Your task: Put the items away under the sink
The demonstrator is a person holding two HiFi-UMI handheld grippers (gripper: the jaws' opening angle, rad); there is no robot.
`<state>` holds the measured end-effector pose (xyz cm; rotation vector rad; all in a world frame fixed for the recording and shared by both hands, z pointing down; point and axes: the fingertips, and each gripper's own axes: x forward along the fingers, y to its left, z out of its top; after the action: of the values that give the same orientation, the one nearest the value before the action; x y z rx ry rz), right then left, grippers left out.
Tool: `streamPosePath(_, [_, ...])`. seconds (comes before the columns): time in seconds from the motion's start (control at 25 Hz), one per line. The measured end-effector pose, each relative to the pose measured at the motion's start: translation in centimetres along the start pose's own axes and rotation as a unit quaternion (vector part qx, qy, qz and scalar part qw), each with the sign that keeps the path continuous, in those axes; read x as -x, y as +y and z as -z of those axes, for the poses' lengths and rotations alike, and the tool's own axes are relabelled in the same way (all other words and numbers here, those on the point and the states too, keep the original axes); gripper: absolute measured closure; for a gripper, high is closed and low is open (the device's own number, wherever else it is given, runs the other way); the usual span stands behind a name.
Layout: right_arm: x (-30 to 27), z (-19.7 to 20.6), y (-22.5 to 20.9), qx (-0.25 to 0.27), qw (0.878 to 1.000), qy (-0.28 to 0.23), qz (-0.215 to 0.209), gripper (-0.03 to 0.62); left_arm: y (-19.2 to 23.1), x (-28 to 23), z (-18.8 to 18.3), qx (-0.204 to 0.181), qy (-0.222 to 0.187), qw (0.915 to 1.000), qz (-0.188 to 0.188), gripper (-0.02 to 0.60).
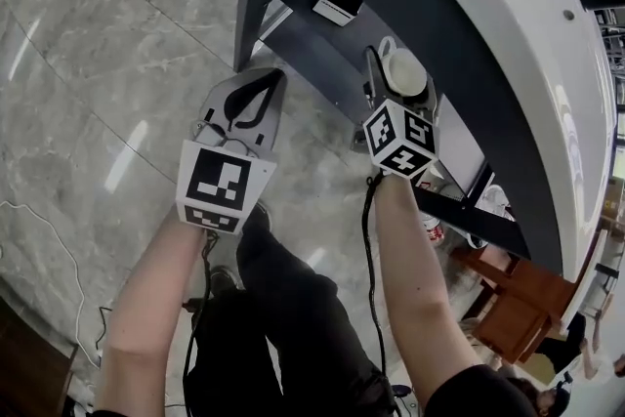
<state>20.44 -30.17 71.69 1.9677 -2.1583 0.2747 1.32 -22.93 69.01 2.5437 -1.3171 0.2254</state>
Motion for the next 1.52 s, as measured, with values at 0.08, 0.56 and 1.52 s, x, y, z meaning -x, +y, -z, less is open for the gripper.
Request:
streamPosePath(0.08, [-0.6,0.2,-0.2,-0.004,1.000,-0.002,0.009,0.183,-0.1,-0.4,0.5,0.000,0.004,1.0000,0.004,0.572])
streamPosePath(0.56, [-3.9,-0.1,-2.2,0.009,0.998,0.005,0.061,0.183,0.4,-1.0,1.0,0.015,0.020,0.9997,0.007,0.572])
streamPosePath(1.52, [6.9,2.5,3.3,-0.076,0.988,0.132,0.007,0.180,-3.2,6.5,-2.3,0.026,0.048,0.9983,0.019,0.572])
